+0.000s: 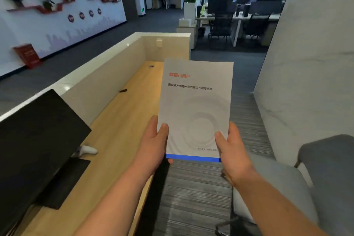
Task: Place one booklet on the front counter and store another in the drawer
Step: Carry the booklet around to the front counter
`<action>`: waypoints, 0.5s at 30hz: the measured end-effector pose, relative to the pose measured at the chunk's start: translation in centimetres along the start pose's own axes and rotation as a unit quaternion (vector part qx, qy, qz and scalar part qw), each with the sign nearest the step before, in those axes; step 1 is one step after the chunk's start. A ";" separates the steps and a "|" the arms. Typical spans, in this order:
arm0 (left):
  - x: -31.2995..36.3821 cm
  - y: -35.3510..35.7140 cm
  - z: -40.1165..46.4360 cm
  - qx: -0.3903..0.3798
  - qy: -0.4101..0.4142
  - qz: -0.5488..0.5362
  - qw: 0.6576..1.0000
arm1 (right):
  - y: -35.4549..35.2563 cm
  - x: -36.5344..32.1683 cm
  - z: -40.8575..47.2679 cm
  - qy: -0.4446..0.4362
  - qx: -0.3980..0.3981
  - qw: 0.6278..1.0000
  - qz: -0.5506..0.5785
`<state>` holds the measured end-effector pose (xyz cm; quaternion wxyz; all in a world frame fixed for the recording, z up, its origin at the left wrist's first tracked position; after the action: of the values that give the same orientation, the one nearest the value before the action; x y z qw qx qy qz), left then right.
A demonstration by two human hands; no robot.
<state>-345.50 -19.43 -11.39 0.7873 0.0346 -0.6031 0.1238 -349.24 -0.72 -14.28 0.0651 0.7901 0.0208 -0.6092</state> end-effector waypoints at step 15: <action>-12.8 6.1 38.6 -0.030 -0.025 -0.017 0.999 | -0.8 -8.0 39.1 0.007 0.012 0.999 0.029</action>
<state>-386.32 -23.38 -13.84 0.7746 0.0247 -0.6253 0.0914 -388.91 -4.61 -16.32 0.0730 0.7952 -0.0090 -0.6019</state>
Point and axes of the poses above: each hand's wrist, its own z-axis towards the middle knuckle, its own y-axis out of the palm, x = y × z, the point moved 4 cm from there along z, towards the middle knuckle, and after that the axes turned 15 degrees about y, right-handed, at the moved point
